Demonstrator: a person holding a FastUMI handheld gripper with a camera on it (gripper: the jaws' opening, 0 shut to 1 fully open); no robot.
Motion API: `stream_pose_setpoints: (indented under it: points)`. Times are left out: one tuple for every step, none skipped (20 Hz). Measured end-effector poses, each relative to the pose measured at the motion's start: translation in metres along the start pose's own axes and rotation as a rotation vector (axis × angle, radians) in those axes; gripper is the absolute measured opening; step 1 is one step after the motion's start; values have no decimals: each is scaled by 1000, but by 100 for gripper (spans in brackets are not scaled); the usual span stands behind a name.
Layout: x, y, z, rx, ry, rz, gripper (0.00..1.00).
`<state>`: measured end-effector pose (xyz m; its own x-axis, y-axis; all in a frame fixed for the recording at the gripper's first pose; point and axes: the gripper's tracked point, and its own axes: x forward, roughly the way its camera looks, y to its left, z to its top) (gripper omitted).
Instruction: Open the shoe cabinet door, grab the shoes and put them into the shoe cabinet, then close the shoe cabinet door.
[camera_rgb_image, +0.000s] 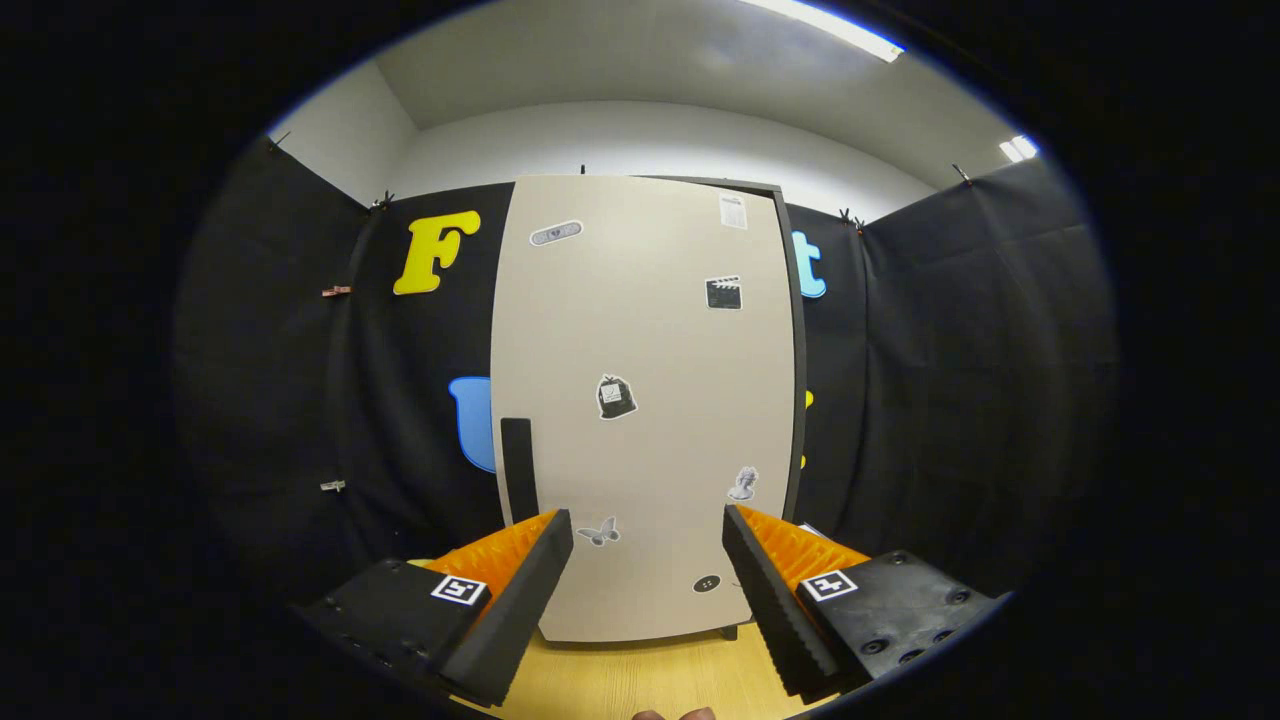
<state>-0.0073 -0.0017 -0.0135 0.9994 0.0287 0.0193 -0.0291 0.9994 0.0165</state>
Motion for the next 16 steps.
stream_pose_setpoints:
  points:
    - [0,0,1,2,-2,-1,98]
    - [0,0,1,2,-1,0,98]
    - [0,0,0,2,0,0,98]
    - [0,0,0,3,-2,2,98]
    - [-1,0,1,4,-2,1,98]
    - [-1,0,1,5,-2,1,98]
    - [-1,0,1,6,-2,1,98]
    - [-2,0,0,7,0,1,98]
    - [-1,0,0,7,1,0,98]
    - [0,0,1,6,0,-1,98]
    - [0,0,1,5,-1,0,98]
    - [0,1,1,7,-1,1,98]
    - [-1,2,1,6,-1,2,98]
    - [0,2,1,5,-1,2,98]
    - [-1,3,1,5,-1,4,98]
    - [0,4,2,6,-3,6,98]
